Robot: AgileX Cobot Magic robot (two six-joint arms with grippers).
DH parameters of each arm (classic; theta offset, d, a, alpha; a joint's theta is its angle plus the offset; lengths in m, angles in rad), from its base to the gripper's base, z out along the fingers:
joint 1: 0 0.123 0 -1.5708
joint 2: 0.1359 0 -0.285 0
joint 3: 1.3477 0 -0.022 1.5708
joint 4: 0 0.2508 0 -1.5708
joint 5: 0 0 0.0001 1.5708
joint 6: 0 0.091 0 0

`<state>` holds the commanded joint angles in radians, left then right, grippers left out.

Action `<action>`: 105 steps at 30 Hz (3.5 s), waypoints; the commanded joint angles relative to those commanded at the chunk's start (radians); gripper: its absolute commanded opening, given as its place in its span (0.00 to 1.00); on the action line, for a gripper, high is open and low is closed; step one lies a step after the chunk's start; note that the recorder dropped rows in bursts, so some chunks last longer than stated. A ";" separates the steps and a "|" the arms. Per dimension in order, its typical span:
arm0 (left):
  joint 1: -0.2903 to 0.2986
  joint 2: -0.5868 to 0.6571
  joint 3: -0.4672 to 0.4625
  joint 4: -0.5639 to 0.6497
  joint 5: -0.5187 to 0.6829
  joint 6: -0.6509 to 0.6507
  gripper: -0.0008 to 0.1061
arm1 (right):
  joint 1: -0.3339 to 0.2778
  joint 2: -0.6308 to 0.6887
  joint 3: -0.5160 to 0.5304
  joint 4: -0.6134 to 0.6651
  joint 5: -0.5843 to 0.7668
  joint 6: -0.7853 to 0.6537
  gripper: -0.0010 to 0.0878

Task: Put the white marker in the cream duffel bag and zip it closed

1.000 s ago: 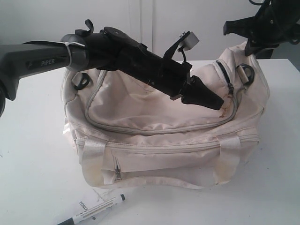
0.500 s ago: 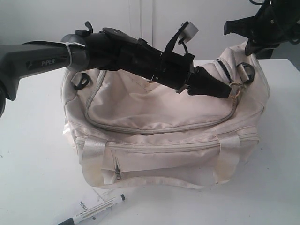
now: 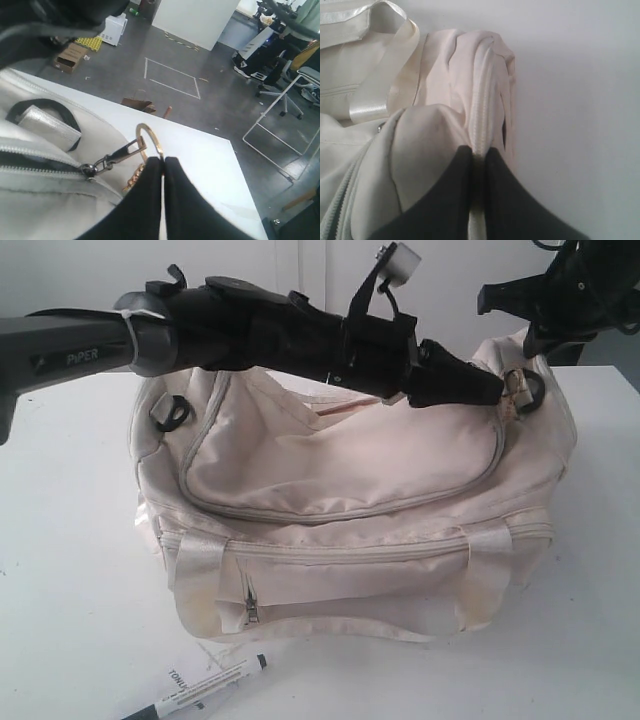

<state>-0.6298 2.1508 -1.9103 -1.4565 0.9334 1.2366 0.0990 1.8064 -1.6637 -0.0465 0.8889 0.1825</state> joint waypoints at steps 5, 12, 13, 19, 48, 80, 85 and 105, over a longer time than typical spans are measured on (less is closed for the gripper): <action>0.000 0.002 0.000 0.019 0.000 -0.002 0.01 | 0.000 0.000 0.000 0.000 0.000 0.000 0.01; 0.000 0.002 0.000 0.069 0.004 -0.002 0.01 | 0.000 0.000 0.000 0.000 0.000 0.000 0.01; 0.000 0.002 0.000 0.096 0.004 -0.002 0.01 | 0.000 0.000 0.000 0.000 0.000 0.000 0.01; 0.000 0.002 0.000 0.247 0.002 0.001 0.01 | 0.000 0.000 0.000 0.000 0.000 0.000 0.01; 0.000 0.002 0.000 0.255 -0.051 0.128 0.01 | 0.000 0.000 0.000 0.000 0.000 0.000 0.01; 0.000 0.000 0.000 0.247 -0.051 0.128 0.01 | 0.000 -0.011 0.000 0.010 0.091 0.002 0.44; 0.000 0.000 0.000 0.247 -0.041 0.128 0.01 | 0.000 -0.050 0.000 0.058 0.113 0.002 0.44; 0.000 0.000 0.000 0.240 0.004 0.237 0.01 | 0.002 -0.070 0.002 0.309 0.205 -0.161 0.48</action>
<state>-0.6298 2.1509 -1.9103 -1.2165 0.9376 1.4734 0.1012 1.7365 -1.6617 0.2629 1.0935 0.0220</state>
